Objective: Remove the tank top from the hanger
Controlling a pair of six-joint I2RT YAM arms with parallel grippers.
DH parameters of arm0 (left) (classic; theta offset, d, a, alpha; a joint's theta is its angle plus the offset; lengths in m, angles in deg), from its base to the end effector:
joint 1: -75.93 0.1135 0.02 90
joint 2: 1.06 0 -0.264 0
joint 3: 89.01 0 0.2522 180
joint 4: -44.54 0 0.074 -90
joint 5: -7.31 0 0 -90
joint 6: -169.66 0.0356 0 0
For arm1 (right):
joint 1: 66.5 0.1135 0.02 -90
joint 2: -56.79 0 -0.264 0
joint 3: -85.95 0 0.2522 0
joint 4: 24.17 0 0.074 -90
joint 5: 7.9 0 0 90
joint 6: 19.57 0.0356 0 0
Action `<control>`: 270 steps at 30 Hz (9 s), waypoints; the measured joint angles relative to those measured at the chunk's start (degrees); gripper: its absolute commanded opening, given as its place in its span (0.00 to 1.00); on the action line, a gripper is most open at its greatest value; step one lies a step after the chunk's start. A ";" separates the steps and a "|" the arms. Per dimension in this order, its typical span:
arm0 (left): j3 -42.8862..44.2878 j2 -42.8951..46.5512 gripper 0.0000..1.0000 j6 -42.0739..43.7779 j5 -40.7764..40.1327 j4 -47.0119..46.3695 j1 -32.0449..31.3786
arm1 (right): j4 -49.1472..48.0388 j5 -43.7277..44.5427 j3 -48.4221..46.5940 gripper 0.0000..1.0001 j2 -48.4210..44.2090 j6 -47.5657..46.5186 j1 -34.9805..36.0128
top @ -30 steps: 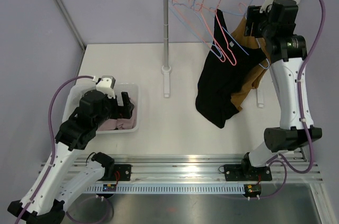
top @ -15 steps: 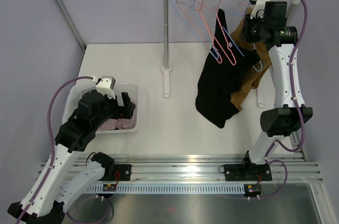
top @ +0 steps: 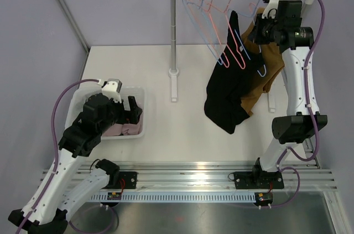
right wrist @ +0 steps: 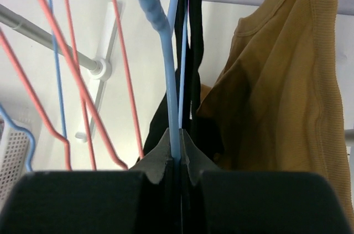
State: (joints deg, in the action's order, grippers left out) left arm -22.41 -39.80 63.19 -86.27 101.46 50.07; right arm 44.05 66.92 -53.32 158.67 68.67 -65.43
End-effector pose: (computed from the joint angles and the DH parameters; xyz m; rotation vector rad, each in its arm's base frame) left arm 0.1205 -0.0559 0.3434 0.1334 2.0957 -0.3848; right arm 0.3675 0.0162 0.4695 -0.2100 2.0892 0.2718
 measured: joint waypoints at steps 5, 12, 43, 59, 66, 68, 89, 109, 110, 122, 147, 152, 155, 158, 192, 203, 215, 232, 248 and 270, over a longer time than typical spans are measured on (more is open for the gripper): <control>0.00 0.00 0.99 0.02 0.00 0.02 0.00 | 2.01 0.55 -4.33 0.00 0.00 1.42 1.44; 0.00 0.00 0.99 0.00 -0.07 0.00 0.00 | 2.32 2.01 -9.90 0.00 -0.72 3.08 3.34; 6.93 2.10 0.99 0.17 5.53 -2.51 -0.02 | 11.37 -1.05 -6.56 0.00 -40.39 7.23 3.85; 10.60 5.42 0.99 0.07 19.96 -14.97 -0.02 | 4.33 -26.80 0.37 0.00 -46.84 9.75 6.69; 16.00 3.45 0.99 -0.46 19.74 -17.27 -0.02 | 3.93 -30.53 10.60 0.00 -43.34 9.62 9.79; 16.46 2.86 0.99 -0.55 19.34 -17.64 -0.02 | 4.07 -30.45 12.44 0.00 -41.29 9.53 10.71; 15.85 -11.28 0.96 -2.27 9.18 -19.82 -7.41 | 5.90 -12.20 21.77 0.00 -31.65 8.09 36.00; 12.35 -17.75 0.00 -3.23 0.85 -23.32 -12.72 | 2.49 -3.85 21.70 0.00 -27.78 10.14 44.28; 12.35 -17.73 0.00 -3.15 0.00 -23.23 -12.76 | 2.45 -3.45 21.70 0.00 -27.78 10.12 44.28; 13.00 -14.88 0.00 -9.05 -23.26 -11.47 -12.74 | 3.91 -0.98 31.30 0.00 -34.03 5.16 44.37; -1.99 -15.19 0.00 -12.15 3.30 -23.34 -16.65 | -43.82 2.16 64.13 0.00 -63.04 5.33 44.54; -10.08 -14.91 0.00 -13.25 3.98 -25.62 -27.15 | -69.48 11.26 66.45 0.00 -56.24 3.13 44.59; -11.63 -14.88 0.00 -14.40 1.25 -23.82 -27.89 | -67.67 19.87 60.48 0.00 -51.32 0.85 44.63; -11.61 -13.62 0.05 -15.08 -1.73 -21.75 -27.89 | -62.25 26.75 55.89 0.00 -50.45 0.35 44.63; 0.87 5.90 0.99 -4.26 -17.29 6.69 -28.26 | 11.41 32.33 -5.66 0.00 -6.12 13.75 17.81; -0.07 7.80 0.99 -4.26 -17.53 6.45 -28.26 | 12.33 30.58 -25.94 0.00 9.01 11.34 13.60; -0.07 8.37 0.99 -4.26 -17.46 6.25 -27.04 | 10.91 23.30 -21.35 0.00 11.28 12.28 12.81; -0.11 8.33 0.99 -3.85 -16.39 5.99 -21.75 | 7.82 23.04 -23.93 0.00 16.39 14.67 20.02; -0.46 6.36 0.99 -3.69 -16.22 5.20 -20.90 | 7.15 25.05 -19.28 0.56 13.94 12.39 21.09; 1.14 -29.62 0.99 -12.48 -14.10 -16.37 -39.80 | -4.90 13.97 36.41 0.99 -48.09 15.61 21.14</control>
State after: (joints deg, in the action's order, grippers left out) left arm -21.27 -69.41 50.71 -100.36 85.09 10.26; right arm 39.15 80.89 -16.91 110.59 84.27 -44.30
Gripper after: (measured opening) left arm 0.988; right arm 0.993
